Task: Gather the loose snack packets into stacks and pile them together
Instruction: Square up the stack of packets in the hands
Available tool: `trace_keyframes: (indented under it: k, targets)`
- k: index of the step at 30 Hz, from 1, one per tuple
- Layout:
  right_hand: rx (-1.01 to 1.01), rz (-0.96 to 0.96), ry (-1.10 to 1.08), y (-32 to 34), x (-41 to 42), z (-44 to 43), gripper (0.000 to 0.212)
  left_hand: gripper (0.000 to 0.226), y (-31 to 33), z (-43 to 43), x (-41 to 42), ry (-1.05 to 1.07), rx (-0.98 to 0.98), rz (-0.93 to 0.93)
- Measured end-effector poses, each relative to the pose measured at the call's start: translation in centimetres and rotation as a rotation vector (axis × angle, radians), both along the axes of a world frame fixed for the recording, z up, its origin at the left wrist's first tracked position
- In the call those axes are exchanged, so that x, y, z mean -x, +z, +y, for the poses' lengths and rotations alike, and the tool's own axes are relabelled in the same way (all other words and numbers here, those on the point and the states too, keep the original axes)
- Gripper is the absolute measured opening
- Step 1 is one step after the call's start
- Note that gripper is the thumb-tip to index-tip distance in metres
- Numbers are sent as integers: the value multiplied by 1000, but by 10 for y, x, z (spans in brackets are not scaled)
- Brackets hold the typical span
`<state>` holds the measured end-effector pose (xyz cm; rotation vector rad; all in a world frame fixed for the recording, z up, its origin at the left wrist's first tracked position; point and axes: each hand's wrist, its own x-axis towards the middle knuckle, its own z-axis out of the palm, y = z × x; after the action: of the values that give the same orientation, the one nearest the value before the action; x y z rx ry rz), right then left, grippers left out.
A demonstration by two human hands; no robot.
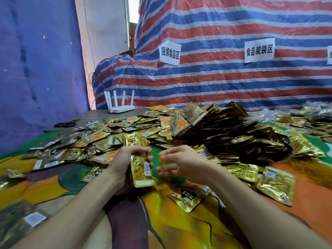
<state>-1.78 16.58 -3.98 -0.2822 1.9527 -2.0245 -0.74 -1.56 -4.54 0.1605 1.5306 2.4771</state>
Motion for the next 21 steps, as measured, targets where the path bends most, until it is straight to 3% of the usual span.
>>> trace_keyframes:
  k: [4, 7, 10, 13, 17, 19, 21]
  targets:
    - [-526, 356, -163, -2, 3, 4, 28, 24, 0, -1, 4, 159, -1, 6]
    - [-661, 458, -141, 1, 0, 3, 16, 34, 2, -2, 3, 151, -7, 24]
    - [-599, 489, -176, 0, -4, -4, 27, 36, 3, -1, -1, 6, 27, 13]
    - [-422, 435, -190, 1, -6, -9, 41, 24, 3, -1, -5, -149, 112, 19]
    - [-108, 369, -122, 3, -9, -8, 9, 16, 2, 0, -4, -209, 112, -7]
    - [43, 293, -112, 6, -12, -7, 13, 16, 1, 1, -2, -217, 83, 9]
    - [5, 292, -185, 8, -11, -6, 15, 19, 0, 1, 0, -202, 61, 18]
